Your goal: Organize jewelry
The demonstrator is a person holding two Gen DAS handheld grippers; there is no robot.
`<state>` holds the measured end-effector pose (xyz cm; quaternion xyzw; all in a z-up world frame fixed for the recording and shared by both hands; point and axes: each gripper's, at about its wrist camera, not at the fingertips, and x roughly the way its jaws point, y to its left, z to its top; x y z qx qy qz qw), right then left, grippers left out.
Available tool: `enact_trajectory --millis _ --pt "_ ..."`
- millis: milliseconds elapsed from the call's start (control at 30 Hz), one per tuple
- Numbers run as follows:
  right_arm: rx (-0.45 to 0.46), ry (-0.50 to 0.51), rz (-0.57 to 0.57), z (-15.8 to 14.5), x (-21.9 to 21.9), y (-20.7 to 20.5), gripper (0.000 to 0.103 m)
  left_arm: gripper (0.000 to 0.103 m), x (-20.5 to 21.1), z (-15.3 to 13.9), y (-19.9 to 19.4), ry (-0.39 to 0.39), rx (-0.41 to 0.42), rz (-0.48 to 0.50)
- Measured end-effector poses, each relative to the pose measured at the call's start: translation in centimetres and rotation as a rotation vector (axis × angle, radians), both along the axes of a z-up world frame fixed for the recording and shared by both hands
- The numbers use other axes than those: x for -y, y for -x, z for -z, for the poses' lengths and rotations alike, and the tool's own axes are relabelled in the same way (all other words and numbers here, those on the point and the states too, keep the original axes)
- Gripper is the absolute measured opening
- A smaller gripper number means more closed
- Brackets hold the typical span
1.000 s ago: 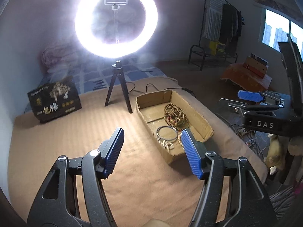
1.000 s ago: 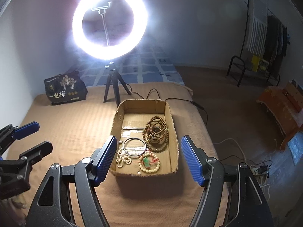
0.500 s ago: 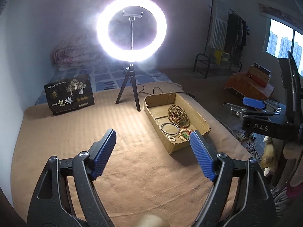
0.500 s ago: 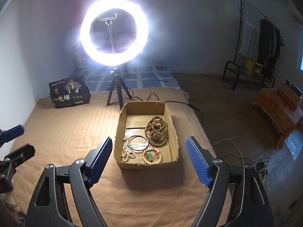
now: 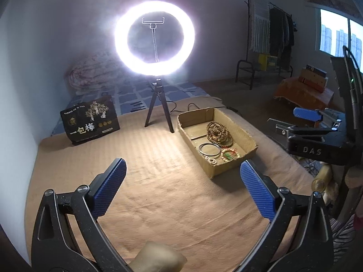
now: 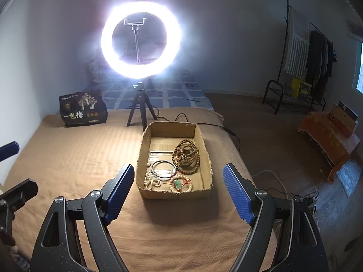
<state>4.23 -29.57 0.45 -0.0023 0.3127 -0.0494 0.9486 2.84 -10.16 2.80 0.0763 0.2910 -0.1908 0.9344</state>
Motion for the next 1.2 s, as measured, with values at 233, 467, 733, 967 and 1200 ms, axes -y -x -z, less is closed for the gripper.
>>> enact_trajectory --millis 233,467,733,967,1200 --pt "-0.009 -0.040 0.019 0.27 0.33 -0.26 0.081 0.102 0.14 0.88 -0.54 -0.026 -0.025 -0.006" --pt "-0.014 -0.020 0.014 0.54 0.12 -0.38 0.081 0.102 0.20 1.00 -0.55 -0.027 -0.027 -0.007" --pt "-0.018 -0.036 0.027 0.54 0.22 -0.46 0.081 0.102 0.15 1.07 -0.65 -0.022 -0.024 -0.008" --pt "-0.014 -0.029 0.035 0.50 0.23 -0.37 0.081 0.102 0.15 1.10 -0.70 -0.027 -0.019 -0.007" --pt "-0.014 -0.023 0.042 0.55 0.15 -0.47 0.081 0.102 0.14 1.05 -0.64 -0.025 -0.022 -0.010"
